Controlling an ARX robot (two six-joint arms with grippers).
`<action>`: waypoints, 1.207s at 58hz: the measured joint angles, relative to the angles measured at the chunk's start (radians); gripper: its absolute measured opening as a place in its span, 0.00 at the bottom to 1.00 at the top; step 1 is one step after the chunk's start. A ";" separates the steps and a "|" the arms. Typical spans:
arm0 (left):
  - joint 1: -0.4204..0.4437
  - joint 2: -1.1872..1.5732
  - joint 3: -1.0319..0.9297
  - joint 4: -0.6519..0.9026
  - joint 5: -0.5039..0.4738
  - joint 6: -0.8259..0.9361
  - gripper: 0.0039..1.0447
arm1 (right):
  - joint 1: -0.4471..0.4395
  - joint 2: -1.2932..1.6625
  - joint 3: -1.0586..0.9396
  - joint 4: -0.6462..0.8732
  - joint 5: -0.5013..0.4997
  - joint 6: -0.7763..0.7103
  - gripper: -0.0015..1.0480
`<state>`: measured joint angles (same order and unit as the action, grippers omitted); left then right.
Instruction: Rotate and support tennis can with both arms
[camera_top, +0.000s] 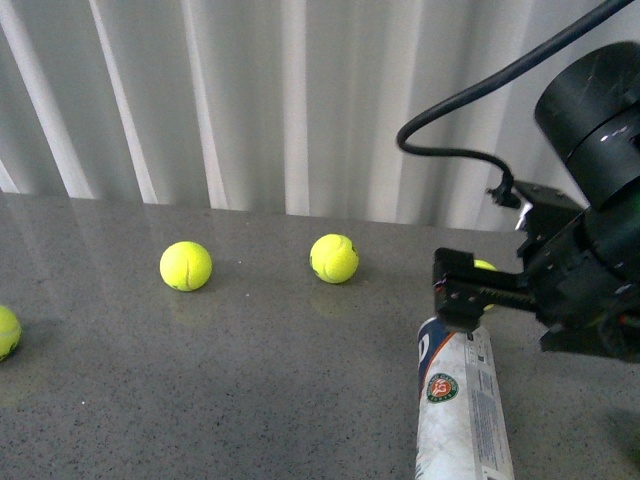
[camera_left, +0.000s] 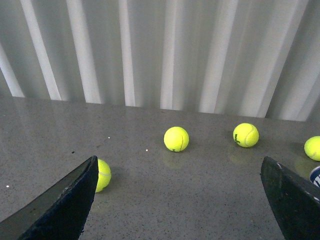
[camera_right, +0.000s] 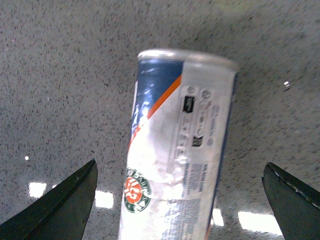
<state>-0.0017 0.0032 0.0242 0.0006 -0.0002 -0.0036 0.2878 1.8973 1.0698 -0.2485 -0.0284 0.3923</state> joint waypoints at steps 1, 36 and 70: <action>0.000 0.000 0.000 0.000 0.000 0.000 0.94 | 0.004 0.003 -0.003 0.004 0.000 0.003 0.93; 0.000 0.000 0.000 0.000 0.000 0.000 0.94 | 0.018 0.109 -0.040 0.115 -0.015 0.088 0.93; 0.000 0.000 0.000 0.000 0.000 0.000 0.94 | 0.023 0.156 -0.070 0.212 0.029 0.092 0.54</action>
<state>-0.0017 0.0032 0.0242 0.0006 -0.0002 -0.0036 0.3107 2.0529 1.0000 -0.0360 0.0002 0.4839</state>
